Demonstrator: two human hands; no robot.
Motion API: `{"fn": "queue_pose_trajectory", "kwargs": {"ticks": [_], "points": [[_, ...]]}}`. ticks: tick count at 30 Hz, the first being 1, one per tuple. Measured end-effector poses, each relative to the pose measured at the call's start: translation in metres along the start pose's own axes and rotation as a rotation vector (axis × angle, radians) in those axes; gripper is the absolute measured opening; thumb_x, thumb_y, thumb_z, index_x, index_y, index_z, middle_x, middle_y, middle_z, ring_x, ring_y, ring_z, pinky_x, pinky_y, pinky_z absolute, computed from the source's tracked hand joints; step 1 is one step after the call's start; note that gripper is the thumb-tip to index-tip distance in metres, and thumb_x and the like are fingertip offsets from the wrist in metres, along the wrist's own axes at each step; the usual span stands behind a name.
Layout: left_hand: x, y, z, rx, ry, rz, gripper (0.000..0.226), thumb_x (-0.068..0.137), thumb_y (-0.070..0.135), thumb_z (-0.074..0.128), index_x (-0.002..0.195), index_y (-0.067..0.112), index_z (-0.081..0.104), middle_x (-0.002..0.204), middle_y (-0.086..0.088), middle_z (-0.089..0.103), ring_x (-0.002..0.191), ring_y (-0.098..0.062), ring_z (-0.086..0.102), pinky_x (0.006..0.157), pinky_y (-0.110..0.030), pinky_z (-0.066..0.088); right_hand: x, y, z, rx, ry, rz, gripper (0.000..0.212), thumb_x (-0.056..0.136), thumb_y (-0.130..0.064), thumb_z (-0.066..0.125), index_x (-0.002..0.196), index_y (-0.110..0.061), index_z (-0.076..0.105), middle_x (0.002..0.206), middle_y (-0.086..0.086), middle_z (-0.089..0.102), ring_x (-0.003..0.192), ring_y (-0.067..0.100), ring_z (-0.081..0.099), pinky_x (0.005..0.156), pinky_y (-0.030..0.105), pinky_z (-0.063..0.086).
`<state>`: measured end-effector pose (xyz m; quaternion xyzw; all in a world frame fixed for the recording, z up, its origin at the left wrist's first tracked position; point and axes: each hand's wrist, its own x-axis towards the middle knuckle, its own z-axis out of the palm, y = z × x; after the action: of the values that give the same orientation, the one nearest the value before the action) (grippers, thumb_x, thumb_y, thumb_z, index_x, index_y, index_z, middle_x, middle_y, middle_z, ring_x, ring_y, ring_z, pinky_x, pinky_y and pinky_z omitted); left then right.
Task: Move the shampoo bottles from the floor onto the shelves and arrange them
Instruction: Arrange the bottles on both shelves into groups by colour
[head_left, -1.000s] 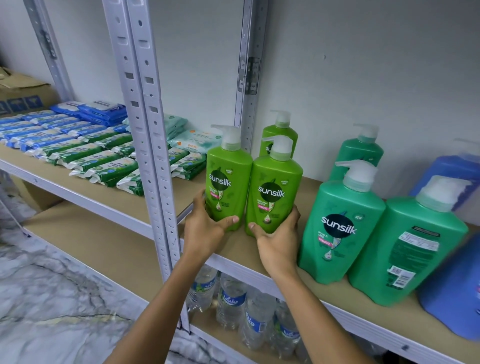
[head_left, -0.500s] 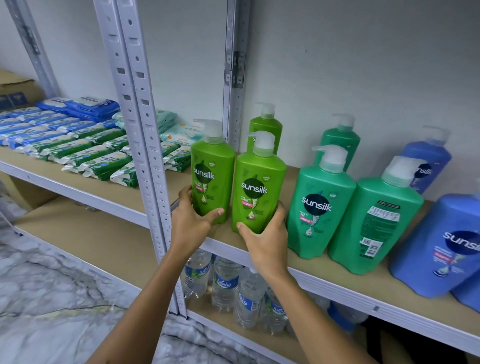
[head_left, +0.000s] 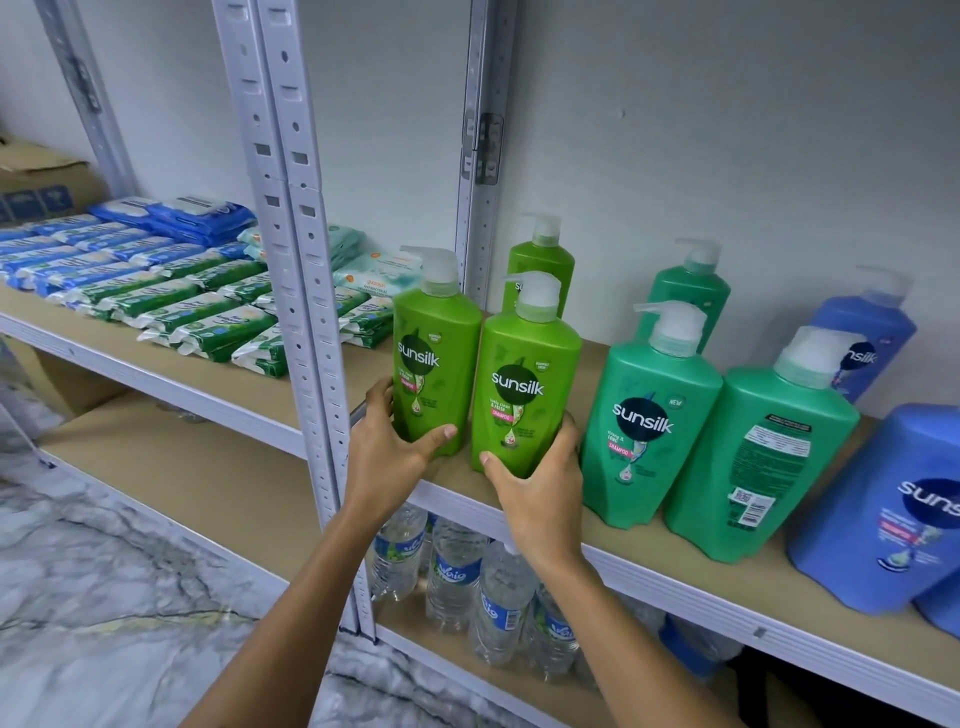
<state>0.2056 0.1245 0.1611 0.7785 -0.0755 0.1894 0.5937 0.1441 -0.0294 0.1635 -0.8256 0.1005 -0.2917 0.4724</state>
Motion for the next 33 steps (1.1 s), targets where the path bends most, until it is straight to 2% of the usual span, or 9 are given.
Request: {"fn": "queue_pose_trajectory", "kwargs": {"ticks": [4, 11, 15, 18, 20, 22, 26, 30, 33], "points": [[0.000, -0.001, -0.001, -0.027, 0.003, -0.017, 0.084, 0.064, 0.032, 0.087, 0.133, 0.023, 0.040, 0.109, 0.028, 0.053, 0.098, 0.021, 0.051, 0.081, -0.005, 0.044, 0.001, 0.001, 0.001, -0.006, 0.011, -0.006, 0.085, 0.067, -0.032, 0.083, 0.135, -0.018, 0.034, 0.122, 0.000, 0.056, 0.107, 0.017, 0.056, 0.086, 0.026, 0.048], [-0.001, 0.002, -0.001, -0.036, -0.017, -0.019, 0.084, 0.066, 0.031, 0.086, 0.135, 0.023, 0.039, 0.115, 0.020, 0.054, 0.102, 0.004, 0.055, 0.082, -0.006, 0.043, 0.003, -0.001, -0.001, 0.002, -0.016, 0.026, 0.085, 0.065, -0.031, 0.085, 0.133, -0.019, 0.036, 0.120, 0.000, 0.057, 0.106, 0.016, 0.056, 0.084, 0.024, 0.046], [-0.005, 0.005, 0.000, -0.044, -0.014, -0.024, 0.079, 0.068, 0.024, 0.086, 0.133, 0.026, 0.040, 0.114, 0.022, 0.056, 0.103, 0.004, 0.058, 0.085, -0.013, 0.048, 0.002, 0.001, -0.005, -0.051, -0.078, 0.054, 0.082, 0.063, -0.028, 0.086, 0.131, -0.016, 0.040, 0.116, 0.001, 0.059, 0.103, 0.018, 0.058, 0.083, 0.024, 0.047], [-0.012, 0.007, 0.001, -0.017, 0.019, -0.043, 0.091, 0.069, 0.019, 0.085, 0.142, 0.017, 0.031, 0.119, 0.021, 0.050, 0.101, 0.006, 0.054, 0.081, -0.003, 0.042, -0.003, 0.004, -0.009, -0.115, -0.110, 0.076, 0.069, 0.066, -0.025, 0.084, 0.121, -0.014, 0.045, 0.108, 0.004, 0.063, 0.099, 0.022, 0.062, 0.079, 0.028, 0.050], [-0.019, 0.008, 0.001, 0.018, 0.062, -0.074, 0.100, 0.069, 0.022, 0.085, 0.147, 0.012, 0.023, 0.133, 0.010, 0.047, 0.118, -0.006, 0.050, 0.093, -0.013, 0.042, -0.008, 0.006, -0.015, -0.147, -0.132, 0.074, 0.065, 0.068, -0.024, 0.082, 0.122, -0.013, 0.046, 0.106, 0.005, 0.064, 0.097, 0.023, 0.062, 0.077, 0.029, 0.049], [-0.027, 0.009, 0.002, 0.072, 0.135, -0.097, 0.101, 0.071, 0.027, 0.084, 0.149, 0.011, 0.022, 0.145, -0.005, 0.044, 0.131, -0.020, 0.043, 0.105, -0.030, 0.039, -0.017, 0.007, -0.024, -0.161, -0.167, 0.060, 0.071, 0.072, -0.026, 0.080, 0.132, -0.011, 0.045, 0.119, 0.006, 0.062, 0.108, 0.022, 0.059, 0.089, 0.031, 0.049], [-0.048, 0.020, 0.008, 0.142, 0.240, -0.019, 0.083, 0.078, 0.025, 0.078, 0.145, 0.011, 0.032, 0.142, -0.009, 0.047, 0.130, -0.024, 0.045, 0.106, -0.030, 0.035, -0.040, 0.016, -0.057, -0.184, -0.231, -0.007, 0.070, 0.082, -0.031, 0.073, 0.141, -0.010, 0.042, 0.138, 0.006, 0.052, 0.126, 0.019, 0.049, 0.107, 0.035, 0.041], [-0.074, 0.038, 0.025, 0.203, 0.236, 0.199, 0.052, 0.085, 0.011, 0.068, 0.133, 0.007, 0.048, 0.129, -0.011, 0.057, 0.115, -0.028, 0.056, 0.097, -0.043, 0.048, -0.052, 0.027, -0.104, -0.220, -0.223, -0.047, 0.049, 0.085, -0.031, 0.071, 0.128, -0.013, 0.056, 0.126, 0.002, 0.061, 0.117, 0.016, 0.056, 0.101, 0.030, 0.044], [-0.101, 0.058, 0.050, 0.215, 0.158, 0.343, 0.034, 0.083, 0.002, 0.065, 0.117, 0.007, 0.061, 0.110, -0.009, 0.065, 0.098, -0.024, 0.061, 0.088, -0.028, 0.047, -0.058, 0.040, -0.143, -0.235, -0.185, -0.063, 0.034, 0.082, -0.023, 0.074, 0.113, -0.012, 0.066, 0.109, 0.001, 0.068, 0.103, 0.017, 0.063, 0.091, 0.027, 0.048]]}}
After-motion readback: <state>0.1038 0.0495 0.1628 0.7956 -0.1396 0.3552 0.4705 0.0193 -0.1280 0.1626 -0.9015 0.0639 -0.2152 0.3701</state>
